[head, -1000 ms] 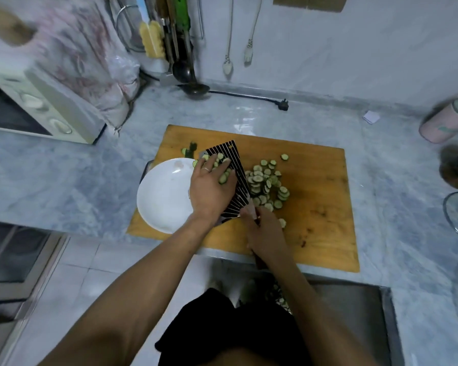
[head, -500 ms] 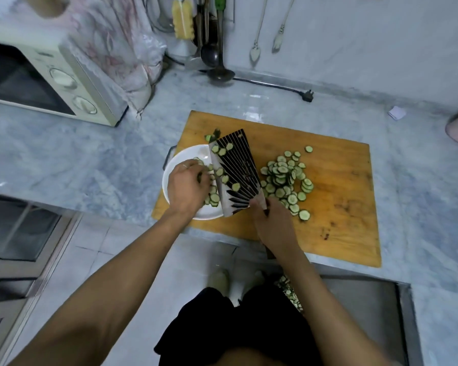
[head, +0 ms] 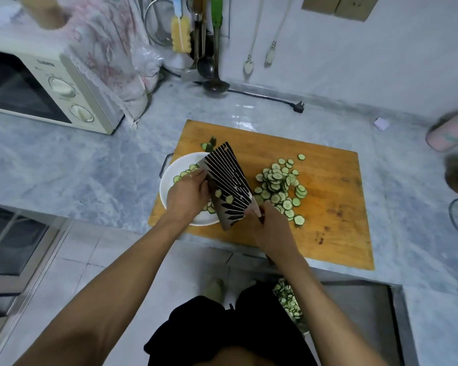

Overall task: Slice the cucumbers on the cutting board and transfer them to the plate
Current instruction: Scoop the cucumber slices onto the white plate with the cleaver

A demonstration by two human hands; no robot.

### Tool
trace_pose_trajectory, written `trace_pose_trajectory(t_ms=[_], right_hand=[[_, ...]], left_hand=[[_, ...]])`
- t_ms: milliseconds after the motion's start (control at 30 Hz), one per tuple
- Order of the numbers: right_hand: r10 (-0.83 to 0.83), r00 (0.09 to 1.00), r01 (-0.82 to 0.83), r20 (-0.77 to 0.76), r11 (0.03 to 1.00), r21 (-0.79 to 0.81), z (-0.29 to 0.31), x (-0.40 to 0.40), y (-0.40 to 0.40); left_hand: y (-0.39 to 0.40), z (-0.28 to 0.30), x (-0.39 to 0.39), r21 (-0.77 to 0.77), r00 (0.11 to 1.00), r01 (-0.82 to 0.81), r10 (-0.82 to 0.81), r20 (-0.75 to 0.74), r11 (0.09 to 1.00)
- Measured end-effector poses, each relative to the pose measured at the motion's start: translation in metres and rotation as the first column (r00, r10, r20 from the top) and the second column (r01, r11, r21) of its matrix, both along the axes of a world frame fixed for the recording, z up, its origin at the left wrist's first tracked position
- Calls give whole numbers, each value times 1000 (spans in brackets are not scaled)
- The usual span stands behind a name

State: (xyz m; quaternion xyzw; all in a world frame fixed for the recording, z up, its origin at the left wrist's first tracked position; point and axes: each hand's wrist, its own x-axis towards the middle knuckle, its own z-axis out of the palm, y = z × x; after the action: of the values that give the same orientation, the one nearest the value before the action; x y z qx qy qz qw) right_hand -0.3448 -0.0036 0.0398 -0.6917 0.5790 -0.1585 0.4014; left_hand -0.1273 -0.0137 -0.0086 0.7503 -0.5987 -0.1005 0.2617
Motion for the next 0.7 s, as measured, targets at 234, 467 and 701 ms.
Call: trace_pose_trajectory(t_ms=[234, 467, 701], right_hand=[[-57, 998, 58, 33, 998, -28, -1, 8, 2], [-83, 994, 85, 72, 996, -32, 4, 7, 7], [-93, 994, 96, 49, 994, -44, 0, -2, 10]], left_hand=[[20, 13, -25, -197, 985, 152, -164, -46, 969], [33, -9, -24, -92, 998, 34, -39, -59, 995], [43, 2, -22, -145, 997, -30, 18, -80, 989]])
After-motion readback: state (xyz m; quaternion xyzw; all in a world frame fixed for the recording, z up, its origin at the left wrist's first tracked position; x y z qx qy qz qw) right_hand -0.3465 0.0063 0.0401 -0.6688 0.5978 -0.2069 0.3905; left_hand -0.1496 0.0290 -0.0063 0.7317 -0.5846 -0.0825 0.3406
